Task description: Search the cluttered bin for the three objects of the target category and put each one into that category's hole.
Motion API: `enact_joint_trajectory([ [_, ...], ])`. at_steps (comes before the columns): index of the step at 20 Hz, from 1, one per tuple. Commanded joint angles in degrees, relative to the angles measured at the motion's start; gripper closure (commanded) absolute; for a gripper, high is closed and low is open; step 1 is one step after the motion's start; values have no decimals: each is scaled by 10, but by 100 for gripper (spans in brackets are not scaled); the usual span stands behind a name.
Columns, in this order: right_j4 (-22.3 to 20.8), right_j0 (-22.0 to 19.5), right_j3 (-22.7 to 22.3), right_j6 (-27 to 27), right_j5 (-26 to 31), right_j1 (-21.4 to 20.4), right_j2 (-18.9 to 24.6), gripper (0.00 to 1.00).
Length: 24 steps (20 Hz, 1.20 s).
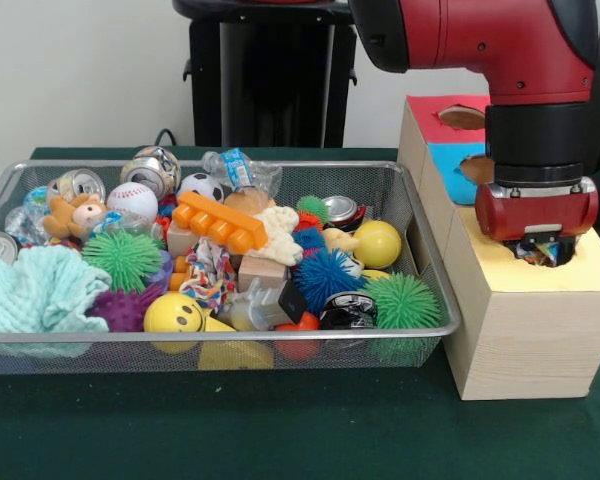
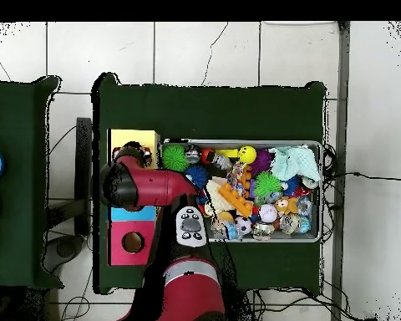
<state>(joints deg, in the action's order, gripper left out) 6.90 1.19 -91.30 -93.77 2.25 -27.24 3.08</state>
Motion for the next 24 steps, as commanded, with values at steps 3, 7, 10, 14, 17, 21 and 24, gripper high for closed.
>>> enact_joint_trajectory([
  [3, 11, -3, -52, -87, 137, -4, -1, 0],
  [7, 13, 1, -50, -89, 149, -7, -6, 0],
  [10, 15, 5, -48, -91, 158, -11, -9, 0],
  [14, 15, 11, -48, -93, 172, -19, -16, 0],
  [17, 15, 14, -50, -97, 183, -28, -20, 0],
  [21, 17, 19, -50, -100, 198, -40, -24, 0],
  [24, 17, 20, -55, -101, 202, -46, -24, 0],
])
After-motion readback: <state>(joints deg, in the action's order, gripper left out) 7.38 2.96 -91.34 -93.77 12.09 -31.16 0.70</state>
